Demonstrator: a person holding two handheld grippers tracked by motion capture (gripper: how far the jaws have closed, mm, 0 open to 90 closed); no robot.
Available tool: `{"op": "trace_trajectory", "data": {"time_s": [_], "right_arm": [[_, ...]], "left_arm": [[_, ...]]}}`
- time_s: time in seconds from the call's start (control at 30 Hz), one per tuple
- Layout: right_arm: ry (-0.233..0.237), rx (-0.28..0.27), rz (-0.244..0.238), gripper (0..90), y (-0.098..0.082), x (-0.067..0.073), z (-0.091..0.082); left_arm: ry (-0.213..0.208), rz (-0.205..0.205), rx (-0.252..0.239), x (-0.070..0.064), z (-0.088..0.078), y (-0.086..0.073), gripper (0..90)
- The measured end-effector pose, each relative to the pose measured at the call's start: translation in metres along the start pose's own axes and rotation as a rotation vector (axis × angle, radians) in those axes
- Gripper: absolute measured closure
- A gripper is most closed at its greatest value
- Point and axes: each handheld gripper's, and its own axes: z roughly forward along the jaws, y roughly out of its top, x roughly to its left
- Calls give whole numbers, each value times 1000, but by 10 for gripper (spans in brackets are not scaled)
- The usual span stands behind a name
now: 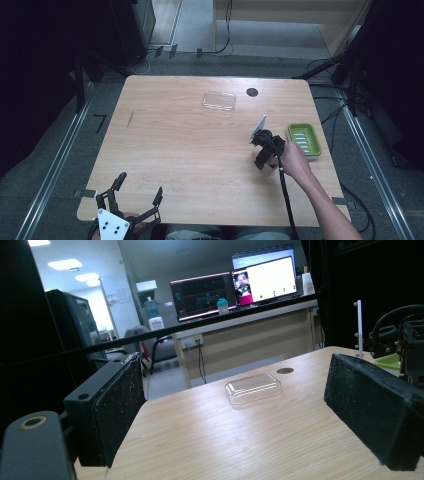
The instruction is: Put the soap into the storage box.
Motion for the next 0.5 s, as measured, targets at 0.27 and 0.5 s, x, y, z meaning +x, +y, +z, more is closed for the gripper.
{"op": "trace_trajectory", "data": {"time_s": [0.27,0.5], "right_arm": [[4,7,2,338,-7,-6,-4],[5,10,14,338,-12,-10,-5]], "left_arm": [[-1,0,0,0,0,0,99],[-1,0,0,0,0,0,99]]}}
